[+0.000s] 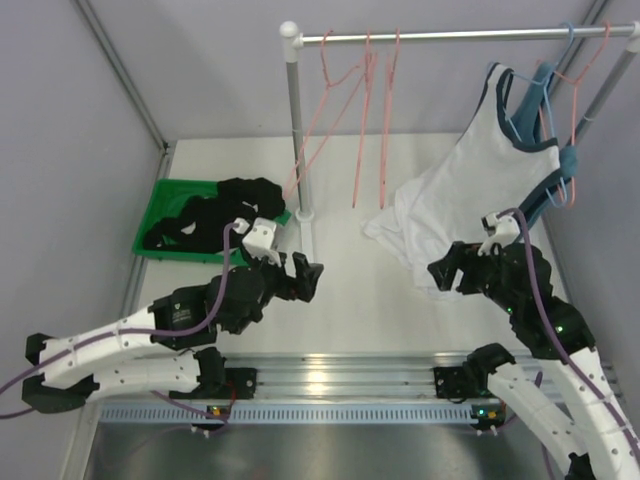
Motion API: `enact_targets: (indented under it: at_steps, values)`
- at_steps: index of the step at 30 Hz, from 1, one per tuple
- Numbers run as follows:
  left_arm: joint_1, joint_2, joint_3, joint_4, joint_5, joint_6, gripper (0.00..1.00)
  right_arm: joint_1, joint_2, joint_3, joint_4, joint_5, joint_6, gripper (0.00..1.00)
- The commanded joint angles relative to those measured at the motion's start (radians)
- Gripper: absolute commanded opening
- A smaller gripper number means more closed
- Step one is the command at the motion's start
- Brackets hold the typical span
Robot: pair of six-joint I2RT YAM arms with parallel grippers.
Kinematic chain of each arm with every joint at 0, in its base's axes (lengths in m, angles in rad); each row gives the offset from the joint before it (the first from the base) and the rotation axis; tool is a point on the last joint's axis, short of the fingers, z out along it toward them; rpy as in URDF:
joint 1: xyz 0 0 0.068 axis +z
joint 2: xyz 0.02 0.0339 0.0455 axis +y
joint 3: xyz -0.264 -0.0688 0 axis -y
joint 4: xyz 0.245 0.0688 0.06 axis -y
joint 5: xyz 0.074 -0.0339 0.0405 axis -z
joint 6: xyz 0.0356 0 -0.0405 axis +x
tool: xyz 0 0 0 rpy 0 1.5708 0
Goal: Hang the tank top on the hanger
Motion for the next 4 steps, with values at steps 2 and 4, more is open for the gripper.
enact_targets:
  at_steps: [2,4]
  values:
    - [0.000,-0.006,-0.006,-0.016,-0.032,-0.058,0.89,0.013,0.001,0.020,0.077,0.007,-0.013,0.75]
    - [-0.001,-0.001,-0.002,-0.023,-0.032,-0.061,0.89,0.013,0.015,0.019,0.082,0.010,-0.016,0.77]
